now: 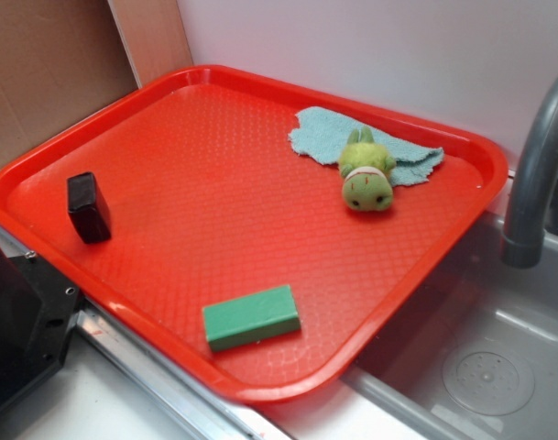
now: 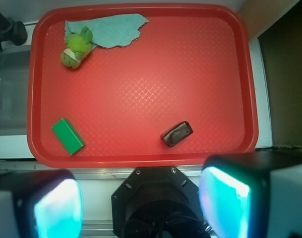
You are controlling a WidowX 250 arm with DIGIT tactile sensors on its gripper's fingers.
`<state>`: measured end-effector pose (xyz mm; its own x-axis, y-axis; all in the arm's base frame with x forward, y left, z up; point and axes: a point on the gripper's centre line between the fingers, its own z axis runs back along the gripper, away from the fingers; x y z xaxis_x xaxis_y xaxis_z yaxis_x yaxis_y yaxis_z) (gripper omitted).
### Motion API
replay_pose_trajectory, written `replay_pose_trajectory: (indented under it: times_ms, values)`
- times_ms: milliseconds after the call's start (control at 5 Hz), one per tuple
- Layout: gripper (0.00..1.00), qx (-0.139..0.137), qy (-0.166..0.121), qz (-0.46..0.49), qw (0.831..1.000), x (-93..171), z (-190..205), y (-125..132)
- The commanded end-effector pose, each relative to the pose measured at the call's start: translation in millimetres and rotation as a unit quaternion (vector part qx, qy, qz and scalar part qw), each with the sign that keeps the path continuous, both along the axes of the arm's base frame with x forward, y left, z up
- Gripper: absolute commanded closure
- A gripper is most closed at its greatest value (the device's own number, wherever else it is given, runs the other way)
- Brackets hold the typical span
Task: Grab the black box.
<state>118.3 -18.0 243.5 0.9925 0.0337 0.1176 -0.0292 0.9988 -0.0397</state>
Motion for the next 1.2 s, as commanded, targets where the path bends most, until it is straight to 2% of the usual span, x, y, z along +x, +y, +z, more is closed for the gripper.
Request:
replay_pose_trajectory:
  times_ms: [0, 200, 400, 600, 800, 1000]
  values:
    - [0.0, 0.0, 0.0, 0.0, 1.0, 0.0, 0.0, 0.0]
    - [0.0, 0.005, 0.007, 0.094, 0.996, 1.2, -37.5, 21.8]
    - [0.0, -0.003, 0.001, 0.161, 0.987, 16.5, -63.8, 30.8]
    - [0.0, 0.028, 0.005, 0.243, 0.97, 19.1, -102.8, 56.8]
    - [0.0, 0.042, 0.008, 0.276, 0.96, 10.3, -121.2, 76.2]
    - [0.0, 0.049, 0.015, 0.283, 0.958, -6.5, -137.4, 88.9]
